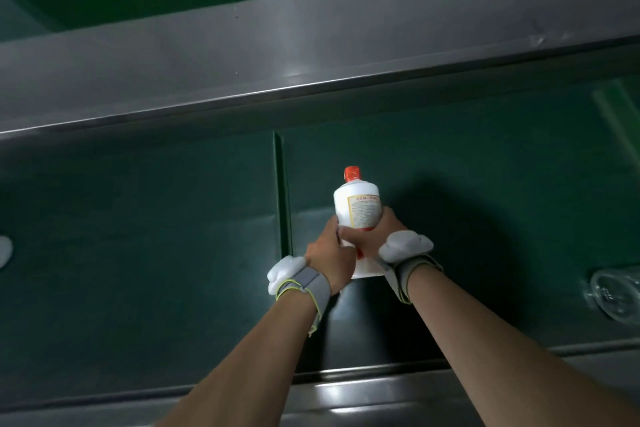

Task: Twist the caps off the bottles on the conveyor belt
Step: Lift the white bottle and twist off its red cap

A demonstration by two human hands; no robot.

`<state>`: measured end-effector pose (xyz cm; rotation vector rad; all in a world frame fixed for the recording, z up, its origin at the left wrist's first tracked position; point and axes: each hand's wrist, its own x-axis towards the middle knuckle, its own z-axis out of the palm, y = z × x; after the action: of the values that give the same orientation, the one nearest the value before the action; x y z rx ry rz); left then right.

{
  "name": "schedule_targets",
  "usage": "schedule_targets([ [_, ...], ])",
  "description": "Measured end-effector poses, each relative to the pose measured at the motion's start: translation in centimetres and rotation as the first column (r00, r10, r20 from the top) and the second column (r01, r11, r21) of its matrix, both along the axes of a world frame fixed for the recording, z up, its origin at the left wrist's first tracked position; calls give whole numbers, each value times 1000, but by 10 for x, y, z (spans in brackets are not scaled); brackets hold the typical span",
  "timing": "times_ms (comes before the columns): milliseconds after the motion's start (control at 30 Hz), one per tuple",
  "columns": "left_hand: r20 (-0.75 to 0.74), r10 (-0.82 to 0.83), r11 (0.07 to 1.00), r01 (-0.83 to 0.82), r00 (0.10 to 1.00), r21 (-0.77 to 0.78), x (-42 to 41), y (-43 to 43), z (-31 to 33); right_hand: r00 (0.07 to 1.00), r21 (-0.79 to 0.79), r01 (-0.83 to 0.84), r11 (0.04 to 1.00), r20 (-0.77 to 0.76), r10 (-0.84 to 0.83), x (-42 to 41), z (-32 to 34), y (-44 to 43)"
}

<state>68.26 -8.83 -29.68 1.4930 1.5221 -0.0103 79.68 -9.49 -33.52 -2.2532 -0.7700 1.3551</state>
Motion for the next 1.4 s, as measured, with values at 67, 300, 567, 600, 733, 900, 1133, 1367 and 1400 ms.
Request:
schedule_targets([
  [67, -4, -27, 1000, 27, 1000, 6, -3, -2, 10, 995, 3, 30, 1000, -93, -30, 1, 4, 2],
  [300, 370, 96, 993, -117, 924, 34, -17, 19, 57, 979, 457, 140, 878, -198, -52, -6, 37, -9],
  [567, 424, -1, 983, -76, 905, 164, -4, 30, 72, 968, 550, -222, 805, 225, 114, -5, 68, -1],
  [600, 416, -16, 982, -64, 909, 178, -1, 28, 71, 964, 529, -233, 816, 234, 123, -1, 68, -1],
  [733, 371, -118, 961, 11, 921, 277, 19, 20, 67, 947, 525, -290, 800, 281, 159, 20, 71, -10],
  [900, 351, -186, 938, 59, 918, 342, 60, 20, 71, 911, 459, -343, 820, 375, 171, 58, 81, -15],
  [1133, 374, -229, 935, 95, 899, 343, 121, 23, 75, 892, 416, -317, 852, 437, 118, 116, 86, -16],
  [1367, 318, -222, 927, 99, 922, 361, 129, 21, 49, 907, 368, -311, 876, 392, 157, 126, 67, -16],
  [1400, 313, -227, 921, 99, 922, 377, 129, 22, 47, 915, 367, -299, 881, 373, 156, 126, 66, -15],
])
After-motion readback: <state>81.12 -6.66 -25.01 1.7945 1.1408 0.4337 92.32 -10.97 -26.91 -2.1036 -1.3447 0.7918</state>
